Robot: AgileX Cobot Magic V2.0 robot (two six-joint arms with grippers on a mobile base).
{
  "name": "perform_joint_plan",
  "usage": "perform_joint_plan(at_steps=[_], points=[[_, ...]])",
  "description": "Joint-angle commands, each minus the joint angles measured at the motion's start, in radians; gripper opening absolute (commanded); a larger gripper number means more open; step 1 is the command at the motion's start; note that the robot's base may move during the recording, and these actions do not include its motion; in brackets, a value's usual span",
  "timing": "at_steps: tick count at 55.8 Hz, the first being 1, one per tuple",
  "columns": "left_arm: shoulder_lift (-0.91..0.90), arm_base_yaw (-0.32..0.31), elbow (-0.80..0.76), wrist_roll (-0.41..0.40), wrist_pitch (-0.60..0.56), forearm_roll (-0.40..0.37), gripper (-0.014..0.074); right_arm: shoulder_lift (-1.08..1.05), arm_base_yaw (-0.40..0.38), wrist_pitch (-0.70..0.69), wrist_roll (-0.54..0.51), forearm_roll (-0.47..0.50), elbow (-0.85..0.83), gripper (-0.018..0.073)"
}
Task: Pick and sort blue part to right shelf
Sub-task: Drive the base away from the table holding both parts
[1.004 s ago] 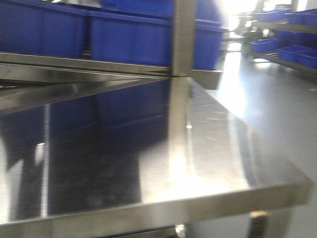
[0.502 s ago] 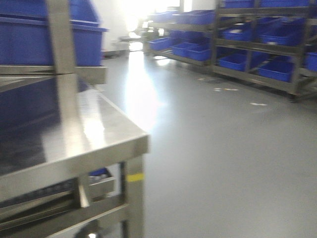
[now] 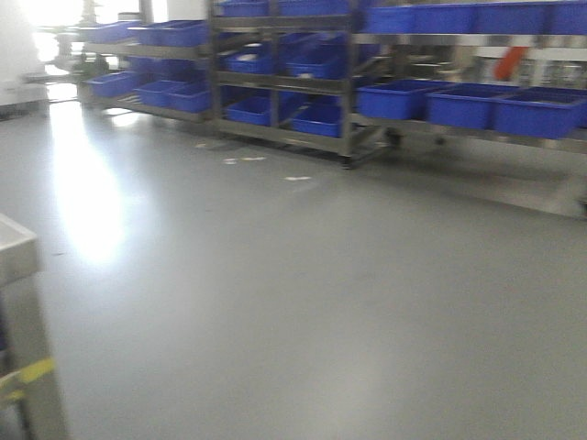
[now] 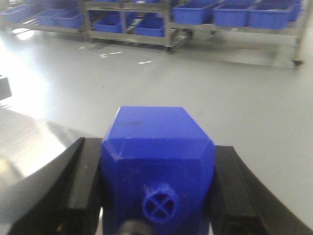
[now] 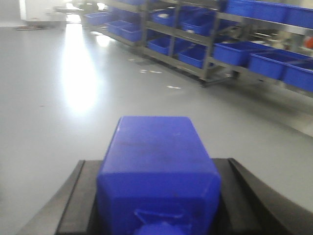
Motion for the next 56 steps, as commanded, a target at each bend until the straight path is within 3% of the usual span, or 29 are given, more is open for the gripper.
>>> perform_joint_plan(at_steps=[1,56], points=[[0.013,-0.004,-0.028,-0.013,-0.088,0.007,0.0332,-0.001,-0.005,-0.097,-0.008,-0.026,-0.026,0.0167],[0.018,-0.004,-0.028,-0.013,-0.088,0.007,0.0332,0.003,-0.005,-0.097,-0.008,-0.026,-0.026,0.0167]])
